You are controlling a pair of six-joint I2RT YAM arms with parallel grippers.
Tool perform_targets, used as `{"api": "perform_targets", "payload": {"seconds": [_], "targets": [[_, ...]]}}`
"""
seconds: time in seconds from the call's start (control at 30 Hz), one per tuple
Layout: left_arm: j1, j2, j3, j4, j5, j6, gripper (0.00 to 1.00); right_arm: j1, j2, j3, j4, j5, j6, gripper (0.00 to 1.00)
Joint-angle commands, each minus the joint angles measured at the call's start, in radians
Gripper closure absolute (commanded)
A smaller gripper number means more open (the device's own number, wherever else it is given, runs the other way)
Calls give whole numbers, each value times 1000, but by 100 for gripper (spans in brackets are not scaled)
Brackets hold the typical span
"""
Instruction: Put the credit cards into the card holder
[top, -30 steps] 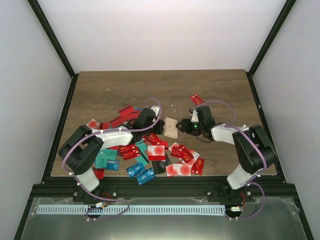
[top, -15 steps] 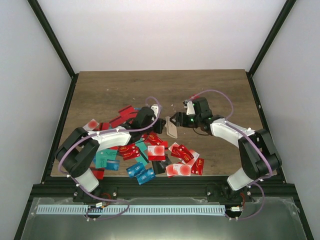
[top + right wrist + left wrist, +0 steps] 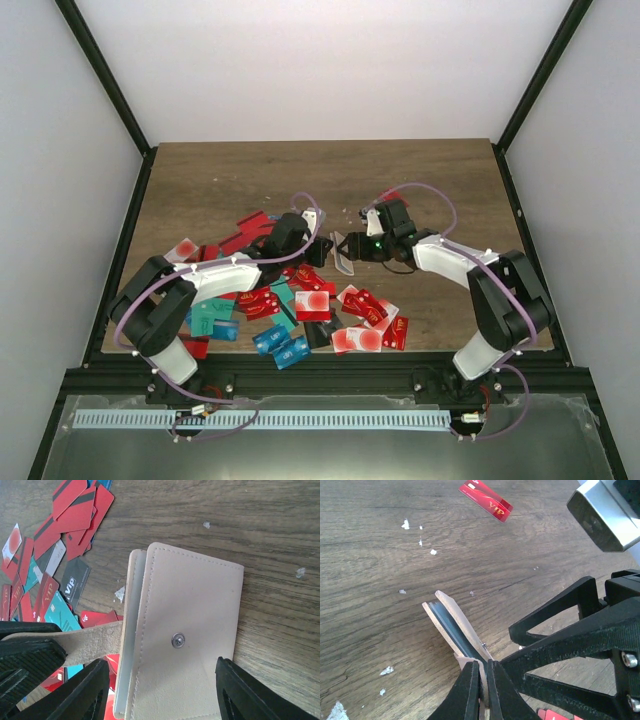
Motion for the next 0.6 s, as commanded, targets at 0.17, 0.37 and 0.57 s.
{"api": "perform_targets", "payload": {"seconds": [0.17, 0.37, 0.57], "targets": [[-2, -24, 26, 12, 15, 13, 96, 30, 35, 56, -42, 37, -38, 41], [-2, -31, 38, -3, 15, 21, 96, 40, 52, 78, -82, 113, -45, 51], [-3, -42, 67, -45, 8, 53, 96, 40, 40, 87, -149, 298, -37, 61]]}}
